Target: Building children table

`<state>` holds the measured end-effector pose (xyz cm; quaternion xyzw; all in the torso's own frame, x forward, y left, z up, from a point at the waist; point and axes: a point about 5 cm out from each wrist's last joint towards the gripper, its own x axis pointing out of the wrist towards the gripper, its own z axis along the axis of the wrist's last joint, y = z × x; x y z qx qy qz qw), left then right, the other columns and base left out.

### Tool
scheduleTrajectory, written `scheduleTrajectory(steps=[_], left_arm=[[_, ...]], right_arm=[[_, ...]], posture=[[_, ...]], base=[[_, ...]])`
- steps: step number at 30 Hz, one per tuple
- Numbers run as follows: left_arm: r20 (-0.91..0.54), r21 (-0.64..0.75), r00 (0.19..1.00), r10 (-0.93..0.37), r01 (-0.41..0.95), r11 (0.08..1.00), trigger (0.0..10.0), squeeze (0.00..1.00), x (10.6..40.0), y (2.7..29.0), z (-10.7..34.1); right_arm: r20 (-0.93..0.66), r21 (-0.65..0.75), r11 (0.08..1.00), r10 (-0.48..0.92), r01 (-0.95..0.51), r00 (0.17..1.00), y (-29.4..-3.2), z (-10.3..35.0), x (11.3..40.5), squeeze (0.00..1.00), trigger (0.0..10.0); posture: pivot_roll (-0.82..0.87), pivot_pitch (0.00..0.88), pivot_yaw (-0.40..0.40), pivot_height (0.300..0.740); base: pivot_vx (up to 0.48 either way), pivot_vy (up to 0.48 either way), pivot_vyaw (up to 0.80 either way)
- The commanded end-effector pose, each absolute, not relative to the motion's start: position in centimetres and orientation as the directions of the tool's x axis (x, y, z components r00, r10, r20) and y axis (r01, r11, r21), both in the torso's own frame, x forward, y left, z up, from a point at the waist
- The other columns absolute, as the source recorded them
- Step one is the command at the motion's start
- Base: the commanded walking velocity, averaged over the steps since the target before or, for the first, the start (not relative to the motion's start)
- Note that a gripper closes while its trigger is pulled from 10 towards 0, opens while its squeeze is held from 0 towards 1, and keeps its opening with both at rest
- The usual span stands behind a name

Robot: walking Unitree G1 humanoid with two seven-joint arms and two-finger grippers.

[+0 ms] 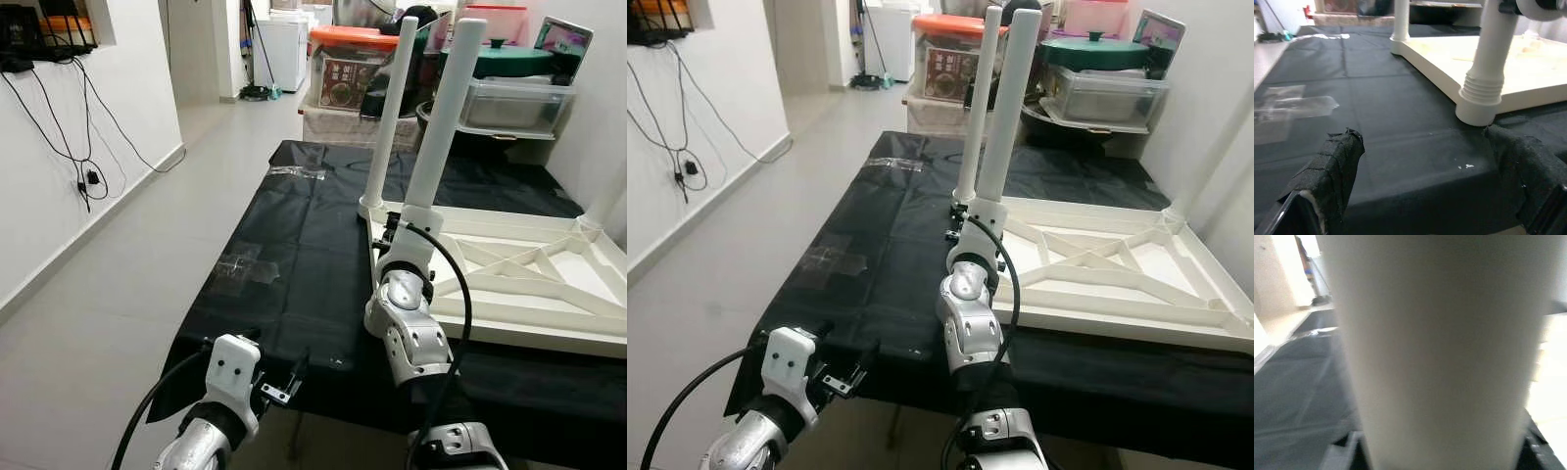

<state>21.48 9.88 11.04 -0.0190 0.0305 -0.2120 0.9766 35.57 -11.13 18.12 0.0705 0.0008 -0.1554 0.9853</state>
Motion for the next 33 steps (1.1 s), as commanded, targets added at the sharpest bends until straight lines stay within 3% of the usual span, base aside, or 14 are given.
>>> scheduleTrajectory(steps=[1, 2, 3, 4, 5, 6, 18, 20, 21, 25, 28, 30, 33], left_arm=[[-0.062, -0.048, 0.909, -0.412, 0.410, 0.911, 10.0, 0.00, 21.5, 9.9, 10.7], [-0.063, -0.049, 0.909, -0.413, 0.410, 0.911, 10.0, 0.00, 21.5, 9.8, 10.7], [-0.063, -0.049, 0.909, -0.413, 0.410, 0.911, 10.0, 0.00, 21.5, 9.8, 10.7], [-0.064, -0.050, 0.908, -0.415, 0.412, 0.910, 10.0, 0.00, 21.5, 9.8, 10.6], [-0.066, -0.052, 0.906, -0.418, 0.415, 0.908, 10.0, 0.00, 21.5, 9.8, 10.5], [-0.069, -0.052, 0.904, -0.421, 0.418, 0.907, 10.0, 0.00, 21.5, 9.8, 10.4], [-0.076, -0.047, 0.899, -0.432, 0.430, 0.902, 10.0, 0.00, 21.6, 10.0, 10.2], [-0.078, -0.045, 0.898, -0.433, 0.431, 0.901, 10.0, 0.00, 21.6, 10.0, 10.2], [-0.079, -0.041, 0.897, -0.435, 0.433, 0.900, 10.0, 0.00, 21.7, 10.0, 10.1], [-0.076, -0.038, 0.898, -0.433, 0.431, 0.901, 10.0, 0.00, 21.8, 10.0, 10.1], [-0.075, -0.037, 0.899, -0.432, 0.430, 0.902, 10.0, 0.00, 21.9, 10.0, 10.1], [-0.074, -0.036, 0.900, -0.430, 0.428, 0.903, 10.0, 0.00, 21.9, 10.0, 10.2], [-0.074, -0.036, 0.900, -0.430, 0.428, 0.903, 10.0, 0.00, 21.9, 10.0, 10.2]], right_arm=[[-0.137, 0.243, 0.932, -0.240, 0.268, 0.961, -8.1, 16.3, 34.8, 0.00, 10.0], [-0.098, 0.247, 0.945, -0.197, 0.215, 0.976, -7.9, 16.6, 34.9, 0.87, 10.0], [-0.098, 0.247, 0.945, -0.197, 0.215, 0.976, -7.9, 16.6, 34.9, 0.87, 10.0], [-0.066, 0.234, 0.952, -0.186, 0.197, 0.980, -8.2, 16.9, 34.9, 1.00, 10.0], [-0.030, 0.218, 0.957, -0.187, 0.189, 0.982, -8.9, 17.2, 35.0, 1.00, 10.0], [0.006, 0.197, 0.960, -0.201, 0.196, 0.980, -9.9, 17.5, 35.0, 0.00, 10.0], [0.110, 0.197, 0.976, -0.118, 0.095, 0.987, -13.9, 18.5, 36.2, 0.00, 10.0], [0.150, 0.191, 0.981, -0.049, 0.019, 0.988, -14.5, 19.3, 36.7, 0.00, 10.0], [0.230, 0.144, 0.985, 0.056, -0.091, 0.971, -15.2, 20.7, 37.5, 0.00, 10.0], [0.239, 0.118, 0.960, 0.222, -0.255, 0.945, -15.4, 21.5, 38.4, 0.00, 10.0], [0.233, 0.110, 0.945, 0.276, -0.307, 0.933, -15.3, 21.7, 38.6, 0.00, 10.0], [0.222, 0.066, 0.905, 0.397, -0.420, 0.890, -15.1, 21.9, 38.6, 0.00, 10.0], [0.222, 0.066, 0.905, 0.397, -0.420, 0.890, -15.1, 21.9, 38.6, 0.00, 10.0]], posture=[[0.10, 0.000, -0.056, 0.740], [0.10, 0.000, -0.051, 0.740], [0.10, 0.000, -0.051, 0.740], [0.09, 0.000, -0.048, 0.740], [0.09, 0.000, -0.035, 0.740], [0.09, 0.000, -0.034, 0.740], [0.09, 0.000, -0.026, 0.740], [0.09, 0.000, -0.024, 0.740], [0.09, 0.000, -0.029, 0.740], [0.10, 0.000, -0.034, 0.740], [0.10, 0.000, -0.035, 0.740], [0.10, 0.000, -0.040, 0.740], [0.10, 0.000, -0.040, 0.740]], base=[[0.000, 0.000, 0.00], [0.000, 0.000, 0.00], [0.000, 0.000, 0.00], [0.000, 0.000, 0.00], [0.000, 0.000, 0.00], [0.000, 0.000, 0.00], [0.000, 0.000, 0.00], [0.000, 0.000, 0.00], [0.000, 0.000, 0.00], [0.000, 0.000, 0.00], [0.000, 0.000, 0.00], [0.000, 0.000, 0.00], [0.000, 0.000, 0.00]])
